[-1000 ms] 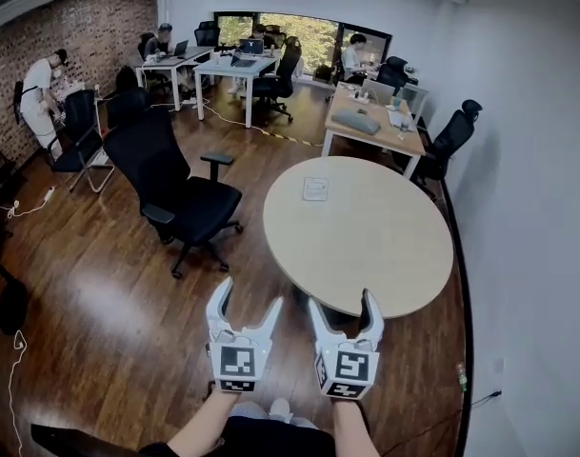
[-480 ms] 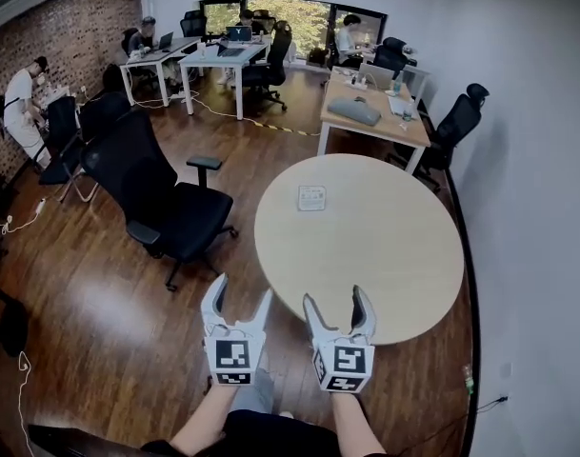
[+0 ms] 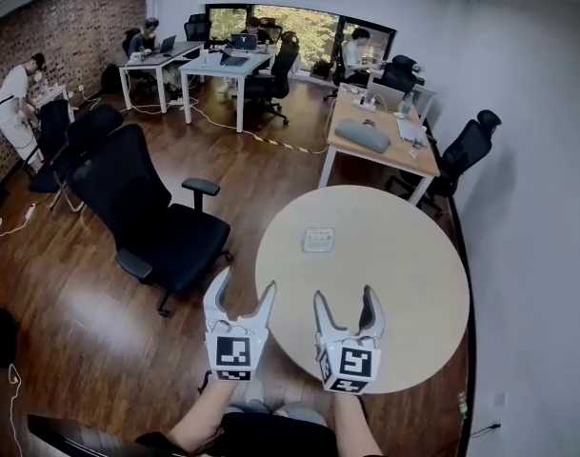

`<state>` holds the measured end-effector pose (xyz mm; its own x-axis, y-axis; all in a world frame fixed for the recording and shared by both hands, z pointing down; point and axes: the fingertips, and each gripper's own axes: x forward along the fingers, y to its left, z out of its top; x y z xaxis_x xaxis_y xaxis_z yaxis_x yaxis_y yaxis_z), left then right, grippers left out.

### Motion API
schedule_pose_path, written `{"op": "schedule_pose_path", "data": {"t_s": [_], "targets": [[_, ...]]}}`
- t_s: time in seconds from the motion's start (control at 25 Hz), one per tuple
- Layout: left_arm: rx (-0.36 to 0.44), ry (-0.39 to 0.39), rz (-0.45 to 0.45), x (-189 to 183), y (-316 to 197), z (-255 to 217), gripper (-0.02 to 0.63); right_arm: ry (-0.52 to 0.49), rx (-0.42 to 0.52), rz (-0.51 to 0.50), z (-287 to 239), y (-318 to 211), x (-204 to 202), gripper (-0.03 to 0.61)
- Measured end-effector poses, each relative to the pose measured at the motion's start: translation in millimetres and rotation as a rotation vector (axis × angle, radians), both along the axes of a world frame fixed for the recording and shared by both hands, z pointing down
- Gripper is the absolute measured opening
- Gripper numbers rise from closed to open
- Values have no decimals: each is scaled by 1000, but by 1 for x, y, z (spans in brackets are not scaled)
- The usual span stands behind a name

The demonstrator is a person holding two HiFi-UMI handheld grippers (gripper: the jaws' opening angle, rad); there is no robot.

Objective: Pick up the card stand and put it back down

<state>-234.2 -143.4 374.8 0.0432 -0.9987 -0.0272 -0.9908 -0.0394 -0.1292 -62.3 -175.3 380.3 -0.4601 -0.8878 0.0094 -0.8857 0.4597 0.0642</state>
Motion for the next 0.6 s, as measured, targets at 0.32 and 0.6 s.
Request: {"op": "schedule_pose_path", "data": {"t_s": [0.32,0.6], "targets": [[-35,36,47,8,-65,1,333,33,-58,33,9,-45,17,383],[-113,37,89,45,-98,30,333,29,-99,31,22,-88,38,383]]}}
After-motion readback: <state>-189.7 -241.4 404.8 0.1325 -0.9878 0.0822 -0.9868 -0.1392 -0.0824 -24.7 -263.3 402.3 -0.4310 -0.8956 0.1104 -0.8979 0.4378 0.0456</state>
